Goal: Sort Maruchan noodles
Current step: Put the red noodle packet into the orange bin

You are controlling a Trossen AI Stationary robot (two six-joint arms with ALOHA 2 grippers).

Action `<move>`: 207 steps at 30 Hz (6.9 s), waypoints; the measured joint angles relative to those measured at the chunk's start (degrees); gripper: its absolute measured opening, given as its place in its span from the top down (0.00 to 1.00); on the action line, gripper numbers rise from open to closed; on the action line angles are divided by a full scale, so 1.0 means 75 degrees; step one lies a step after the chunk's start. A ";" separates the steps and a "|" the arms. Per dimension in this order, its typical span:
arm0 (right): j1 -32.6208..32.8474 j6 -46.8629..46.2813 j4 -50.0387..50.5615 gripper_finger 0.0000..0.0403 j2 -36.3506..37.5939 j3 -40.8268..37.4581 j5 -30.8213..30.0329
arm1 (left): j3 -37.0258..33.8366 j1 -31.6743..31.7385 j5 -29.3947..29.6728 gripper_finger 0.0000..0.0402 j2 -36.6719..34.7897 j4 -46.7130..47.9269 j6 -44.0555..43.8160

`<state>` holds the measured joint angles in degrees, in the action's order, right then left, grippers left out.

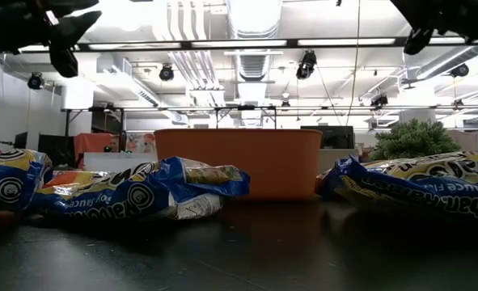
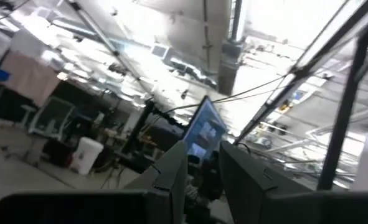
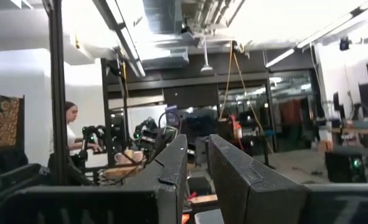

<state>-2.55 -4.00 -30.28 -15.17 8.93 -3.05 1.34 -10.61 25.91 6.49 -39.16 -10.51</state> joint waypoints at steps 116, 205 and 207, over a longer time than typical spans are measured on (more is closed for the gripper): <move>-0.0667 -0.5192 0.2625 0.28 -0.6370 0.0592 0.2037 | 0.6245 -0.0901 0.0473 0.81 0.9380 0.2702 0.1059; 0.0804 1.2469 0.8115 0.85 -0.9569 0.8896 0.0175 | 0.6207 -0.0930 0.1665 0.81 0.7684 0.7347 0.0383; 0.0804 1.3133 0.8090 0.85 -0.9669 0.8918 0.0154 | 0.6206 -0.0930 0.1666 0.81 0.7684 0.7344 0.0406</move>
<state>3.49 94.50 30.39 -87.68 75.81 -1.89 47.89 -17.58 38.40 64.12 15.92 -7.47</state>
